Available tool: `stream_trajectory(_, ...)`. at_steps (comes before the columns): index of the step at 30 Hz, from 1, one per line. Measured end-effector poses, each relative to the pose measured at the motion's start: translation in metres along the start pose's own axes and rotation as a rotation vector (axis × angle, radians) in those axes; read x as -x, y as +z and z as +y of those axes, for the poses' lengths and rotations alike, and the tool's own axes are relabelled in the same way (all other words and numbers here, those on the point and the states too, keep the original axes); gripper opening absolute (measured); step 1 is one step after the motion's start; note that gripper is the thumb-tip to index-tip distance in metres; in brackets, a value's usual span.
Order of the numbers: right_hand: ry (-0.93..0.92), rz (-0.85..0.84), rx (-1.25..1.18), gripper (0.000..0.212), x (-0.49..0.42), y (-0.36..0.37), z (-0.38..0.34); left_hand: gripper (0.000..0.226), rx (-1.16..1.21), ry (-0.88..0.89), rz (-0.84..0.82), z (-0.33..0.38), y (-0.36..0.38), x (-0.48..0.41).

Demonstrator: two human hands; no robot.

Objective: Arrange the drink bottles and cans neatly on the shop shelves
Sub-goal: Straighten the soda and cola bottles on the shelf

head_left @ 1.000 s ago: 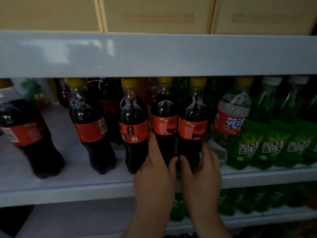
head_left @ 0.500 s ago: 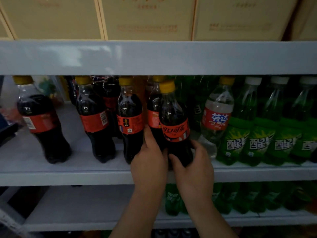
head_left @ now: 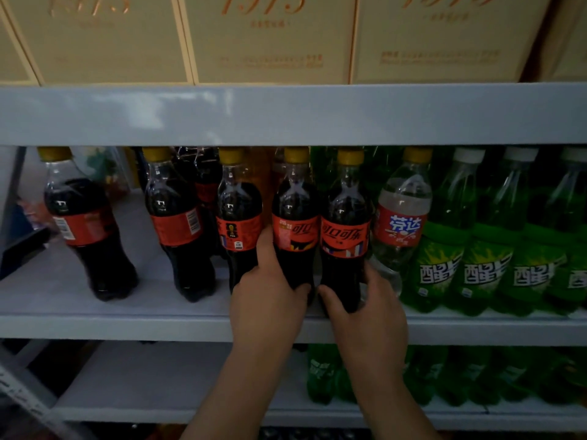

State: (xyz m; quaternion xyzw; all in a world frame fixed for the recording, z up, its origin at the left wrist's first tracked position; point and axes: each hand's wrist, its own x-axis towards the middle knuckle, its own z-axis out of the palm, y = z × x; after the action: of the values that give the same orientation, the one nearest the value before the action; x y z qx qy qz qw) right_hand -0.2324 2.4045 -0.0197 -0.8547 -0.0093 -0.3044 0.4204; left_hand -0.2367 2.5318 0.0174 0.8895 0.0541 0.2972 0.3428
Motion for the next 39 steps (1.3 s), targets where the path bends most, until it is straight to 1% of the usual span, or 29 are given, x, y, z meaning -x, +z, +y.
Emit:
stream_trajectory(3,-0.009,0.015,0.025,0.065,0.002,0.001,0.001,0.100,0.049,0.020,-0.058,-0.008,-0.005,-0.001)
stream_trajectory(6,-0.026,0.033,0.008,0.066,0.005,0.003,0.000,0.088,0.068,0.070,-0.095,-0.012,-0.004,-0.001)
stream_trajectory(8,-0.039,0.035,-0.012,0.067,0.008,0.004,0.000,0.081,0.073,0.083,-0.063,-0.012,0.001,0.001)
stream_trajectory(13,-0.072,0.069,-0.014,0.067,0.008,0.003,0.001,0.061,0.130,0.030,0.068,-0.017,0.014,0.007)
stream_trajectory(15,-0.066,0.076,-0.018,0.066,0.008,0.003,0.001,0.049,0.127,0.063,0.079,-0.019,0.014,0.007)
stream_trajectory(17,-0.054,0.082,-0.036,0.065,0.008,0.003,0.001,0.042,0.127,0.097,0.052,-0.021,0.012,0.004)
stream_trajectory(21,-0.050,0.109,-0.051,0.064,0.008,0.005,0.001,0.047,0.081,0.148,-0.017,-0.022,0.007,0.001)
stream_trajectory(28,-0.060,0.118,-0.081,0.062,0.008,0.008,-0.001,0.064,-0.121,0.146,-0.021,-0.015,0.005,0.006)
stream_trajectory(34,-0.054,0.124,-0.080,0.061,0.008,0.012,0.001,0.062,-0.053,0.147,-0.057,-0.017,0.000,0.002)
stream_trajectory(39,-0.048,0.121,-0.078,0.061,0.008,0.016,0.001,0.064,-0.063,0.133,-0.061,-0.017,0.001,0.005)
